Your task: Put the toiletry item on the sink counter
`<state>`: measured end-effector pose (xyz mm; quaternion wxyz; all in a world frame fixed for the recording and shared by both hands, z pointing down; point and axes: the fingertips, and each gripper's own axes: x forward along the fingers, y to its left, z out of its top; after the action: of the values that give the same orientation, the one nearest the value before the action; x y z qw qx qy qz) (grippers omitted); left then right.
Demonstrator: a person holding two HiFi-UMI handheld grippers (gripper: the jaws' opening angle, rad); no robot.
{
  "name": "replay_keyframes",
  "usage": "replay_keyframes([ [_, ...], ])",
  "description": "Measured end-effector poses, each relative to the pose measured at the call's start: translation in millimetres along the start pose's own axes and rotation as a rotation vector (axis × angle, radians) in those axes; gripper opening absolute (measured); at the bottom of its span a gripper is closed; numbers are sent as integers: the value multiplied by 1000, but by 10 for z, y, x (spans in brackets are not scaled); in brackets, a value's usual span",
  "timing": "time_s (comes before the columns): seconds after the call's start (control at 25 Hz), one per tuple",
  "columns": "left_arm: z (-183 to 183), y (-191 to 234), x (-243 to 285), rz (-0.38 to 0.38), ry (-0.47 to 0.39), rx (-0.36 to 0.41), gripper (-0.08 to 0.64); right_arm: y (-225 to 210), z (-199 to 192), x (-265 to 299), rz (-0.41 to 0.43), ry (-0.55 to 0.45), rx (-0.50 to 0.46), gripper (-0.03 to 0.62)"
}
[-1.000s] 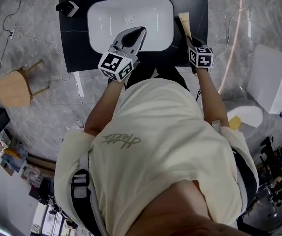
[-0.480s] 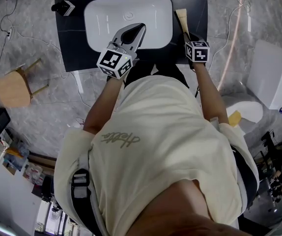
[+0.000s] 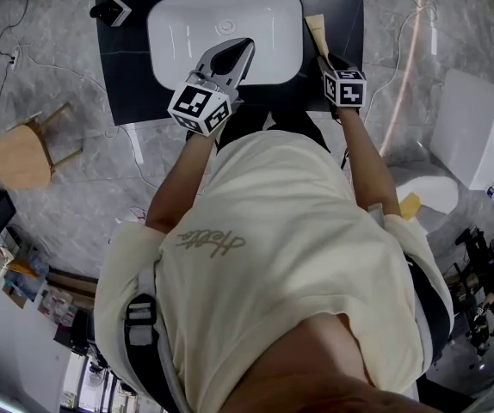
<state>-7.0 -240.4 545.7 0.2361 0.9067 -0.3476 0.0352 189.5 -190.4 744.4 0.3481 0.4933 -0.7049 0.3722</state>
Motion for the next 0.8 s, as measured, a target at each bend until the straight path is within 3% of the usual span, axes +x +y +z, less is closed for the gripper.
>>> replay_keyframes([
  [0.44,63,-86,-94,-27,-23,6,3,138,164,-312,8,-70,-25,110],
  [0.8,188,-319,-119,-61,-42,46,3,362,283,-872,48,-213,-23,110],
])
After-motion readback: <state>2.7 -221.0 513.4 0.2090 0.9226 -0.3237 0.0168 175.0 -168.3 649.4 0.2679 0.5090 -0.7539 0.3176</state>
